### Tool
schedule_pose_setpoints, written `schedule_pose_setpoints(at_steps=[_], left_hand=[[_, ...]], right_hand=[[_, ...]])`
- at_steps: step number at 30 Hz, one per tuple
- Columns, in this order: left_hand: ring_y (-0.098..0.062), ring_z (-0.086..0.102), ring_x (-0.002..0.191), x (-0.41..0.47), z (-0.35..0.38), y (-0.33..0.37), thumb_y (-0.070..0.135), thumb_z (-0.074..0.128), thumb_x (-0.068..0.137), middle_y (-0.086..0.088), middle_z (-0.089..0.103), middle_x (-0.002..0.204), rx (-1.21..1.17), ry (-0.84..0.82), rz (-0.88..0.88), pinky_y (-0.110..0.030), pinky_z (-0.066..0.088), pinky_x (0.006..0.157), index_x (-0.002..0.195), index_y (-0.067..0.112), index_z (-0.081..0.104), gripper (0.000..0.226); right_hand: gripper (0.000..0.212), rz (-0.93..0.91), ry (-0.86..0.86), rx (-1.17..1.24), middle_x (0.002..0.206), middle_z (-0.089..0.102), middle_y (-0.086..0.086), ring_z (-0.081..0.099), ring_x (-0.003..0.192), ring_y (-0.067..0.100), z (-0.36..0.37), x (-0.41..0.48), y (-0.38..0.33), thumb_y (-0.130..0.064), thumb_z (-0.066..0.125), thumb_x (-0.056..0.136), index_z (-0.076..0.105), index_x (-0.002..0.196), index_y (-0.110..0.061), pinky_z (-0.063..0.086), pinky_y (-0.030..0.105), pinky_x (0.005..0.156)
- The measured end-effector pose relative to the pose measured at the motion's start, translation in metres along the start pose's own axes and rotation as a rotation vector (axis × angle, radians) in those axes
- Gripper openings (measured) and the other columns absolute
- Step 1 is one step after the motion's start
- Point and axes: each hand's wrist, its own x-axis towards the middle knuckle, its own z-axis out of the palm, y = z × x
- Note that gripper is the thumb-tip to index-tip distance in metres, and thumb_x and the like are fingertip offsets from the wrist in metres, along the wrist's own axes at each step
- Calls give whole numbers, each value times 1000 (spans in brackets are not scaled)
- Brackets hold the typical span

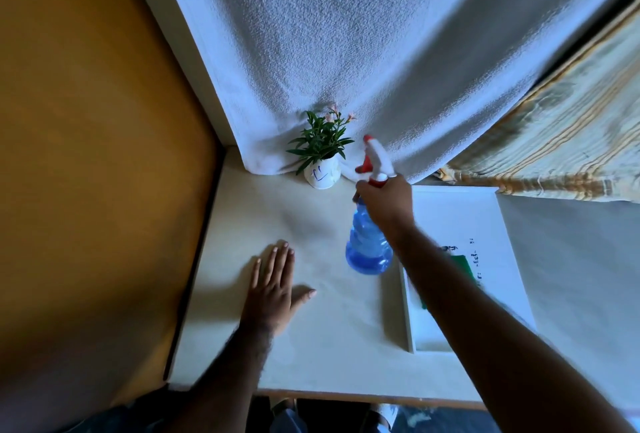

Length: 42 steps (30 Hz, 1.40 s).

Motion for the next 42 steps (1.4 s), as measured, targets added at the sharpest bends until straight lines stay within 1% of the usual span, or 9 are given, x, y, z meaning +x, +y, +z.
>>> schedule_pose_setpoints(at_steps=[11,16,19,22,27,31,35,38,42], left_hand=[[-40,52,143,1,-5,4,71,38,90,-22,50,158,3,1,8,-54,26,118,149,-2,49,95],[-40,52,143,1,-2,3,70,40,90,-22,50,158,17,8,17,-54,27,118,150,-2,48,94],[-40,53,142,2,-2,4,71,41,90,-21,51,158,0,-3,7,-57,40,117,151,-1,48,94],[-40,53,143,1,-3,4,71,40,89,-21,50,158,-17,-13,-6,-58,47,114,151,0,47,95],[-42,53,141,2,-4,3,70,40,90,-24,51,157,-23,-32,-2,-63,49,112,150,-2,48,95],[-42,52,143,1,-2,3,72,35,93,-23,49,159,-37,-52,-1,-63,46,113,151,-2,46,95],[-40,42,150,1,-2,2,80,8,96,-21,40,165,-61,-93,-6,-60,35,121,156,1,39,104],[-38,40,152,1,-1,1,81,6,96,-19,38,166,-68,-90,-16,-58,27,123,157,2,37,104],[-39,43,149,1,-1,2,79,13,97,-21,42,163,-58,-82,-15,-60,37,120,155,1,40,101]], right_hand=[[32,-304,336,213,81,76,-5,76,76,20,-97,30,19,-15,64,78,72,102,-34,57,27,73],[27,-364,293,113,83,73,-20,69,69,8,-106,48,53,-20,70,85,67,98,-42,57,29,72],[27,-339,258,107,85,73,4,66,70,12,-107,52,65,-20,72,85,70,104,-40,57,34,72],[33,-323,246,104,76,68,-1,62,67,6,-106,52,73,-24,75,85,69,109,-46,54,25,71],[39,-255,147,123,87,76,-13,71,80,5,-111,57,77,-39,90,73,72,103,-21,56,23,80],[75,-228,113,11,116,69,0,66,109,17,-122,39,105,-49,94,65,59,124,-21,52,29,95],[81,-613,191,-521,113,56,10,55,108,30,-143,-11,161,-72,75,76,55,118,-6,42,35,97],[92,-876,-87,-818,119,63,21,58,115,41,-152,-47,203,-74,73,78,65,120,7,43,46,105],[83,-803,-307,-954,153,47,19,43,143,36,-162,-61,225,-55,71,86,49,148,-5,42,50,115]])
